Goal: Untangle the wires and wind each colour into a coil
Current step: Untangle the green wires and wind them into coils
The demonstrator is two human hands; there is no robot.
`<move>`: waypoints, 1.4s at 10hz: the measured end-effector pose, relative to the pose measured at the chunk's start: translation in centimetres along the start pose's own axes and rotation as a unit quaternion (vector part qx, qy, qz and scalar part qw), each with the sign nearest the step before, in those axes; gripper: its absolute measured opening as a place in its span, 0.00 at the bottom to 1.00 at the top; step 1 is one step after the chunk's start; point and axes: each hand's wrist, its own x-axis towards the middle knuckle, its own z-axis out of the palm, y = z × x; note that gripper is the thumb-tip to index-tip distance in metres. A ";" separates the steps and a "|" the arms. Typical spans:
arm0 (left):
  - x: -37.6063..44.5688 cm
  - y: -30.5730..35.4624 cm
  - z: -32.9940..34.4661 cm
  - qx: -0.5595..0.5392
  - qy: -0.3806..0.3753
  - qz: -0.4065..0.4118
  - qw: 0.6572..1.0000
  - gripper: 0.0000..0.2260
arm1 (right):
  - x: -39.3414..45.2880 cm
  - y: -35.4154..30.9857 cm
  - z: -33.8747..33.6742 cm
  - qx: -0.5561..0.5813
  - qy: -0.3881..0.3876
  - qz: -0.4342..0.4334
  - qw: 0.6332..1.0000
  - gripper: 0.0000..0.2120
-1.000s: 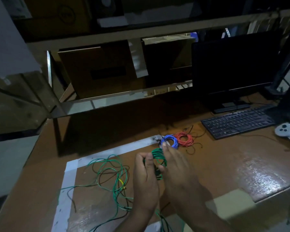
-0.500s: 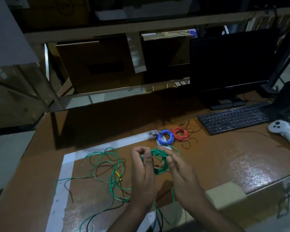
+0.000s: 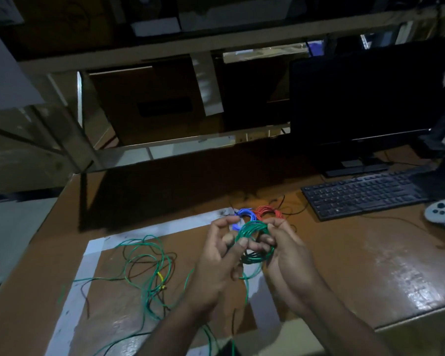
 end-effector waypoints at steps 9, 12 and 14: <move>5.2 -4.8 6.4 0.184 0.126 -0.057 0.973 0.15 | 9.9 0.9 -8.5 -0.057 -0.199 0.146 0.967 0.03; 5.3 -4.3 3.4 0.217 0.178 -0.024 0.959 0.09 | 7.6 1.5 -5.9 -0.240 -0.224 0.015 0.944 0.05; 5.3 -4.1 1.1 0.226 0.117 -0.062 0.965 0.11 | 5.5 2.0 -5.0 -0.295 -0.177 -0.086 0.935 0.07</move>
